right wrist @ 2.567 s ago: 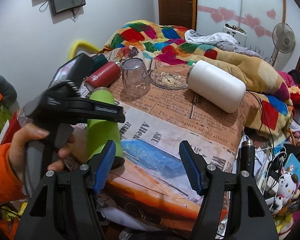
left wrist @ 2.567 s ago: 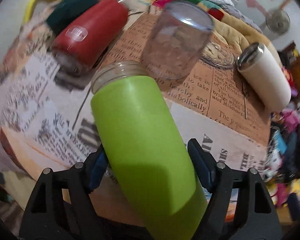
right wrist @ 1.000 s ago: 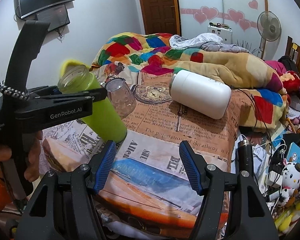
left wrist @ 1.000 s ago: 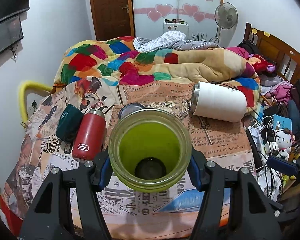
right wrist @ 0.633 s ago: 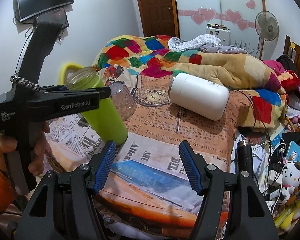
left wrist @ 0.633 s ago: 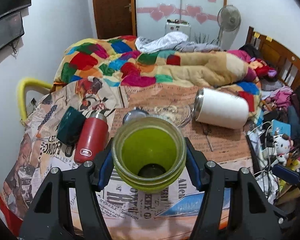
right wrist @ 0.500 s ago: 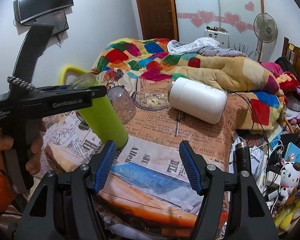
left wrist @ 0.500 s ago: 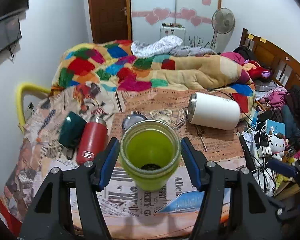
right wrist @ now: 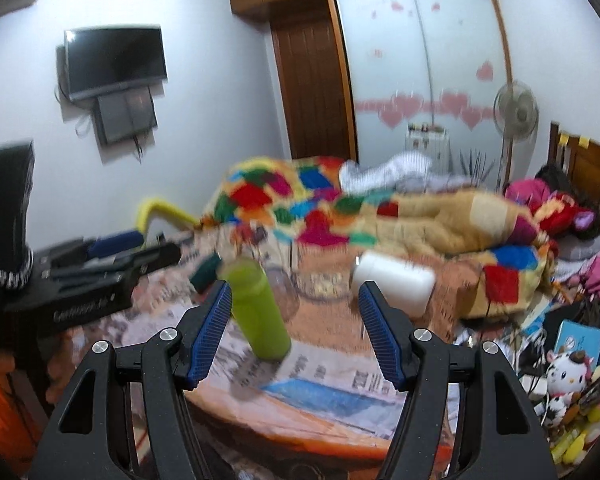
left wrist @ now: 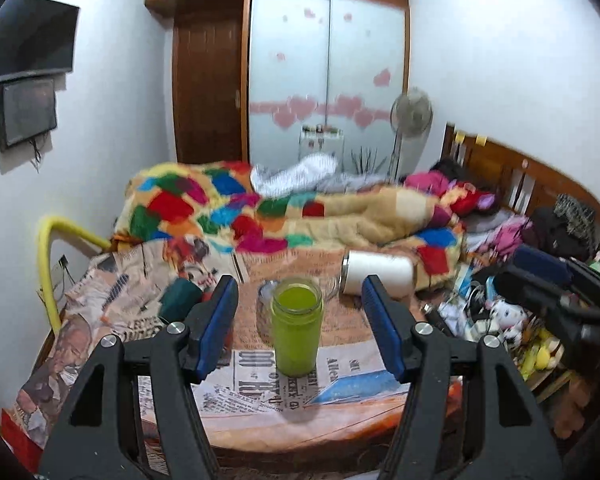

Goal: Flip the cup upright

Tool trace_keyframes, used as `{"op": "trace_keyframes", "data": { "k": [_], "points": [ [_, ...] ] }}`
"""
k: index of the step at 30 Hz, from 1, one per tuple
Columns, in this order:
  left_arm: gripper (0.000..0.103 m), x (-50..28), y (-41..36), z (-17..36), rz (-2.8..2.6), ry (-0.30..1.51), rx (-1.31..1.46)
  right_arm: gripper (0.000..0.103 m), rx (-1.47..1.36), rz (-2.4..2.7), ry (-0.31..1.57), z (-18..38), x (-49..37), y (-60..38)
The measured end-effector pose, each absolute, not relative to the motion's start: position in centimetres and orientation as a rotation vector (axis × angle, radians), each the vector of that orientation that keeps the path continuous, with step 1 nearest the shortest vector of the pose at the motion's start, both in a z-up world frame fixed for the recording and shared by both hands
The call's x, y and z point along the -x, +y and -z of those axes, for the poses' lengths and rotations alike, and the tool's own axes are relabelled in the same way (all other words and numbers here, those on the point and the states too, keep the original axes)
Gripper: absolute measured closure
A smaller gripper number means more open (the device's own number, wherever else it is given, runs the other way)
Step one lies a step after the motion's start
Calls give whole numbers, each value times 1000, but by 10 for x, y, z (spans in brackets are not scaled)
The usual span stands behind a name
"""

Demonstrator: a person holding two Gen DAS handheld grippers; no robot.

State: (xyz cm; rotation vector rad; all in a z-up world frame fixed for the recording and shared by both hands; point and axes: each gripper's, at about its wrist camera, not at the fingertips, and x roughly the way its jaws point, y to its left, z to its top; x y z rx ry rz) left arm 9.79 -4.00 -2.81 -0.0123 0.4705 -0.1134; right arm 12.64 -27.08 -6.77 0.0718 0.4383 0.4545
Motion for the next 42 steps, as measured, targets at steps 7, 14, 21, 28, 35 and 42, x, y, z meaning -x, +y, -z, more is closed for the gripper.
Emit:
{"op": "trace_keyframes", "data": {
  "k": [7, 14, 21, 28, 35, 42],
  "points": [
    [16, -25, -27, -5, 93, 286, 19, 40, -112, -410, 241, 24, -72, -271],
    [4, 23, -21, -17, 38, 153, 35, 23, -91, -348, 146, 11, -42, -260],
    [2, 39, -21, -18, 18, 112, 43, 0, -65, -297, 122, 14, -31, -253],
    [2, 46, -22, -17, 13, 107, 34, 0, -54, -302, 137, 19, -28, -253],
    [2, 44, -23, -16, 13, 116, 41, 0, -52, -311, 147, 22, -24, -255],
    [2, 35, -22, -14, 8, 126, 44, 0, -50, -317, 158, 24, -25, -256]
  ]
}}
